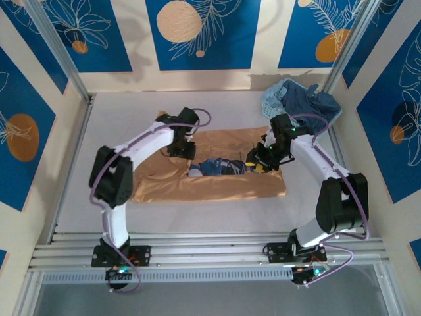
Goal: Fold and stack the t-shirts
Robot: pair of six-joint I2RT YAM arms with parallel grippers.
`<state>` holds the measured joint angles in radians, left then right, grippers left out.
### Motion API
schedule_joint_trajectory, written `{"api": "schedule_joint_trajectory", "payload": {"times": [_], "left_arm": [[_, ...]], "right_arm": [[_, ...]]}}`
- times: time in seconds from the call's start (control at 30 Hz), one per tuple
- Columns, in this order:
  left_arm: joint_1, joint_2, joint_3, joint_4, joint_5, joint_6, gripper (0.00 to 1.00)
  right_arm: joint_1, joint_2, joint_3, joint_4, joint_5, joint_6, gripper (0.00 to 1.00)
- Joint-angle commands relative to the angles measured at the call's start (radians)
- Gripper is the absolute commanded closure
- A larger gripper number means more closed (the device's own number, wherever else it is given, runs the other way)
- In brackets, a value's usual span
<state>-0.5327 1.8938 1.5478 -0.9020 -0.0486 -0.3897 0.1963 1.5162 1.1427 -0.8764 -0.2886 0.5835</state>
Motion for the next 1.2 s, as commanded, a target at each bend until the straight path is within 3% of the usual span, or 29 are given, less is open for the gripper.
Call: {"api": "schedule_joint_trajectory", "payload": {"times": [0.0,0.17,0.37,0.5,0.67,0.83,0.87,1.0,1.17], "left_arm": [[0.074,-0.052,-0.103,0.045,0.093,-0.125,0.66],[0.12,0.015,-0.105,0.02,0.098,-0.178,0.86],[0.152,0.157,0.008,-0.008,0.08,-0.164,0.91],[0.147,0.247,0.092,0.001,0.14,-0.151,0.92],[0.134,0.263,0.149,-0.004,0.12,-0.146,0.86],[0.132,0.165,0.127,-0.113,-0.023,-0.164,0.53],[0.132,0.129,0.1,-0.131,-0.051,-0.179,0.51],[0.134,0.0,-0.058,-0.129,-0.012,-0.284,0.56],[0.159,-0.029,-0.242,-0.046,0.059,-0.405,0.64]], "right_arm": [[0.005,-0.015,-0.02,0.013,-0.047,0.016,0.67],[0.019,0.007,0.0,0.021,-0.054,0.017,0.72],[0.022,0.015,0.022,0.009,-0.047,0.01,0.74],[0.019,0.016,0.023,0.004,-0.028,0.013,0.75],[-0.01,0.039,0.029,0.021,-0.003,0.015,0.75],[-0.049,0.107,0.07,0.045,0.05,0.018,0.74],[-0.057,0.13,0.088,0.047,0.059,0.019,0.74],[-0.076,0.24,0.16,0.031,0.111,0.029,0.74],[-0.074,0.395,0.244,-0.04,0.19,0.045,0.74]]}}
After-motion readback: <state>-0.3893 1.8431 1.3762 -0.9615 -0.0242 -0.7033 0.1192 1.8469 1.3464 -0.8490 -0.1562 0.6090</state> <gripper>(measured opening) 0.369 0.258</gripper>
